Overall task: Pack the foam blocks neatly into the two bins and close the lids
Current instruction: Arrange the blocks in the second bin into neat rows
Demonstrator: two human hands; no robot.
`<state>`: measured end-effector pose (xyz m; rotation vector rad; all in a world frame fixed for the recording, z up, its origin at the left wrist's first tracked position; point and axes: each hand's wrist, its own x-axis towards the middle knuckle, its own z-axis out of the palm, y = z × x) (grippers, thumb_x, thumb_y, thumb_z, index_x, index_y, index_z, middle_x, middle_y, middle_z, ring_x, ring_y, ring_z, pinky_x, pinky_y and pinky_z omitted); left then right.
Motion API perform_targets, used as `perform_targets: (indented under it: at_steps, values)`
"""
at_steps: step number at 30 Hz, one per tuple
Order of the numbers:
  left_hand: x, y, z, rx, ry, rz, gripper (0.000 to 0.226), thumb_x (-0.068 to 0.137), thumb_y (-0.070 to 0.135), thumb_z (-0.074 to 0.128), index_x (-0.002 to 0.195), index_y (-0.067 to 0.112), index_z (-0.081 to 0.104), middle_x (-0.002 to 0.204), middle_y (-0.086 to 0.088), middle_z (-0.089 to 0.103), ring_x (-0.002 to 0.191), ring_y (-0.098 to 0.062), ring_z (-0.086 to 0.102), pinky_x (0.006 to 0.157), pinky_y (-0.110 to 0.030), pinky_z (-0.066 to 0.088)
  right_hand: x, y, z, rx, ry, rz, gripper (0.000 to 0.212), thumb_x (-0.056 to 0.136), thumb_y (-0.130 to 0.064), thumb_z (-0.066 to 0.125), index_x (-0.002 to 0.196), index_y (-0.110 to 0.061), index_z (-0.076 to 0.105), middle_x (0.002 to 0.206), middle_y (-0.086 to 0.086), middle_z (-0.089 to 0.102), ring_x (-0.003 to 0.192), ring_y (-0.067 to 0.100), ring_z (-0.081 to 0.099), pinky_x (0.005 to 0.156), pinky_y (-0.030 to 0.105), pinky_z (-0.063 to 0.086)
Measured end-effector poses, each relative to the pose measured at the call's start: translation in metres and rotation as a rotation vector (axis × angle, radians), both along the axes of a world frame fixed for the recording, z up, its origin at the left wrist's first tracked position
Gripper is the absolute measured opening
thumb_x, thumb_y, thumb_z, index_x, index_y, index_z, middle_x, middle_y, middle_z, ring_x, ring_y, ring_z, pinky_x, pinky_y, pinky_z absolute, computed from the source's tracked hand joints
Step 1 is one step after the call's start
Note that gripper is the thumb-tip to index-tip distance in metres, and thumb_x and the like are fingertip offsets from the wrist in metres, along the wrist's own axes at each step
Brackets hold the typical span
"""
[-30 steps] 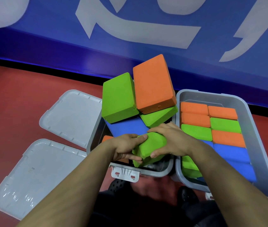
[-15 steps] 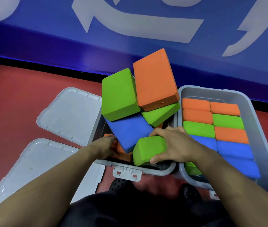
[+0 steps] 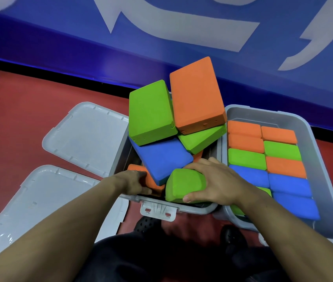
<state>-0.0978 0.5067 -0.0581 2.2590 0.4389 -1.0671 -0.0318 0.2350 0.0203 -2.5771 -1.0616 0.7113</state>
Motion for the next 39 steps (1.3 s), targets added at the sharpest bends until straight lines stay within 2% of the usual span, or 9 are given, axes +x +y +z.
perform_targets:
  at_steps: [2,5,8,10,17,23,30,34,39]
  values:
    - [0.001,0.001,-0.014,-0.079,0.0,0.168,0.07,0.093,0.052,0.067,0.15,0.018,0.045,0.147,-0.002,0.055,0.132,-0.021,0.053,0.11,-0.029,0.038,-0.001,0.0,0.0,-0.004,0.013,-0.006,0.088,0.065,-0.085,0.068,0.141,-0.045,0.045,0.129,-0.022,0.05,0.111,0.005,0.037,0.099,0.033,0.038]
    - [0.004,-0.006,-0.019,-0.267,0.009,0.484,0.069,0.093,0.061,0.06,0.142,0.013,0.055,0.142,-0.006,0.059,0.126,-0.025,0.058,0.104,-0.037,0.042,-0.001,0.001,0.002,-0.013,0.018,-0.005,0.089,0.066,-0.083,0.069,0.142,-0.045,0.044,0.13,-0.02,0.05,0.114,0.006,0.038,0.1,0.033,0.036]
    - [0.004,-0.011,-0.03,-0.273,0.004,0.649,0.114,0.06,0.091,0.061,0.143,0.013,0.051,0.142,-0.006,0.056,0.124,-0.027,0.058,0.107,-0.047,0.045,-0.001,0.0,0.003,-0.015,0.025,-0.003,0.09,0.066,-0.083,0.069,0.143,-0.044,0.043,0.13,-0.021,0.049,0.116,0.006,0.037,0.098,0.032,0.035]
    - [0.007,-0.017,-0.038,-0.237,-0.07,0.72,0.12,0.059,0.092,0.062,0.147,0.012,0.047,0.151,-0.007,0.044,0.13,-0.028,0.052,0.112,-0.048,0.042,0.0,0.0,0.003,-0.017,0.028,-0.006,0.091,0.067,-0.083,0.069,0.144,-0.044,0.042,0.13,-0.021,0.049,0.116,0.005,0.037,0.099,0.032,0.035]
    - [0.018,-0.037,-0.034,-0.141,-0.078,0.71,0.113,0.079,0.087,0.05,0.157,0.008,0.031,0.165,-0.008,0.01,0.145,-0.032,0.033,0.12,-0.047,0.029,0.002,-0.002,0.007,-0.053,0.026,0.032,0.096,0.068,-0.083,0.066,0.151,-0.042,0.038,0.129,-0.017,0.048,0.118,0.008,0.039,0.102,0.035,0.038]
    - [0.019,-0.029,-0.042,-0.243,-0.094,0.926,0.138,0.053,0.092,0.068,0.157,0.015,0.02,0.16,-0.005,0.026,0.141,-0.029,0.038,0.118,-0.047,0.033,0.0,-0.005,0.008,-0.028,0.024,0.006,0.098,0.069,-0.079,0.07,0.152,-0.038,0.038,0.114,-0.014,0.048,0.106,0.01,0.038,0.095,0.033,0.039]
    - [0.013,-0.025,-0.036,-0.354,-0.123,0.962,0.132,0.053,0.086,0.076,0.154,0.014,0.031,0.156,-0.002,0.035,0.134,-0.026,0.047,0.103,-0.04,0.039,0.003,-0.006,0.01,-0.041,0.034,0.028,0.1,0.068,-0.079,0.071,0.153,-0.038,0.037,0.119,-0.015,0.048,0.108,0.008,0.037,0.094,0.03,0.038]
    - [0.011,-0.025,-0.033,-0.325,-0.109,0.915,0.121,0.067,0.08,0.073,0.156,0.01,0.031,0.16,-0.005,0.027,0.14,-0.029,0.043,0.111,-0.044,0.036,0.004,-0.006,0.011,-0.053,0.017,0.045,0.1,0.068,-0.081,0.07,0.153,-0.038,0.037,0.125,-0.015,0.048,0.113,0.008,0.039,0.098,0.032,0.039]
    - [0.011,-0.026,-0.018,-0.228,-0.179,0.881,0.127,0.057,0.087,0.072,0.152,0.009,0.038,0.155,-0.012,0.039,0.134,-0.033,0.047,0.112,-0.047,0.042,0.004,-0.006,0.009,-0.049,0.017,0.035,0.1,0.068,-0.082,0.069,0.153,-0.039,0.036,0.123,-0.014,0.048,0.112,0.01,0.04,0.096,0.03,0.038]
